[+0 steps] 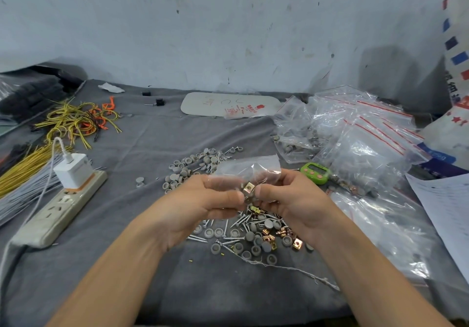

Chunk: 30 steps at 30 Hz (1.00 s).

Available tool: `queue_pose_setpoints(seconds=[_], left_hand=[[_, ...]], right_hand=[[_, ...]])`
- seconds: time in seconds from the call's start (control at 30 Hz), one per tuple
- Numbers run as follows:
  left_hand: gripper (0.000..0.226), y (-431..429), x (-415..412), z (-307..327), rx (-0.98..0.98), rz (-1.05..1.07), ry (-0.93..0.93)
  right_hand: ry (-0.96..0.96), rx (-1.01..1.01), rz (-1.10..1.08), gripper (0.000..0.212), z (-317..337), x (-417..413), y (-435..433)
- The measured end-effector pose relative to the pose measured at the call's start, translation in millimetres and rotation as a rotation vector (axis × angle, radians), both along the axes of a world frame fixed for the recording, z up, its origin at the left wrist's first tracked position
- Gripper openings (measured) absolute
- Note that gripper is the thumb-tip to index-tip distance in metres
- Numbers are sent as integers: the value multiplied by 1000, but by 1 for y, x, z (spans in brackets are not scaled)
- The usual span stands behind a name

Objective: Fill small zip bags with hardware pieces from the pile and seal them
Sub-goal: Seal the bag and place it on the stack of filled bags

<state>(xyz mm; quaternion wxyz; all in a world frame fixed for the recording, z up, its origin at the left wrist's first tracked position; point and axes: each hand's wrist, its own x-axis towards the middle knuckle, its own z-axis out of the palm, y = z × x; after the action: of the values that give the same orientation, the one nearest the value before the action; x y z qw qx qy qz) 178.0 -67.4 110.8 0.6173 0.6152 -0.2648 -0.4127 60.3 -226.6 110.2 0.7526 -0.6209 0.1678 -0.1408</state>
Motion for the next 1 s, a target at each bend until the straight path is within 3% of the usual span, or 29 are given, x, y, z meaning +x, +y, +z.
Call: queue_pose_setpoints(seconds=[0.2, 0.47, 0.57, 0.73, 0.87, 1.0], left_hand=[[30, -1, -1, 1, 16, 111, -171], [17, 2, 4, 4, 2, 107, 26], [27, 3, 6, 5, -44, 72, 129], [27, 1, 6, 4, -46, 30, 77], [26, -2, 1, -2, -9, 16, -56], [29, -7, -2, -3, -13, 153, -53]], right_hand=[[-31, 49, 64, 37, 0, 0, -1], [-36, 184, 70, 27, 1, 0, -5], [-29, 165, 54, 41, 2, 0, -7], [-8, 122, 30, 47, 2, -1, -6], [2, 80, 59, 19, 2, -2, -4], [8, 135, 54, 16, 4, -1, -2]])
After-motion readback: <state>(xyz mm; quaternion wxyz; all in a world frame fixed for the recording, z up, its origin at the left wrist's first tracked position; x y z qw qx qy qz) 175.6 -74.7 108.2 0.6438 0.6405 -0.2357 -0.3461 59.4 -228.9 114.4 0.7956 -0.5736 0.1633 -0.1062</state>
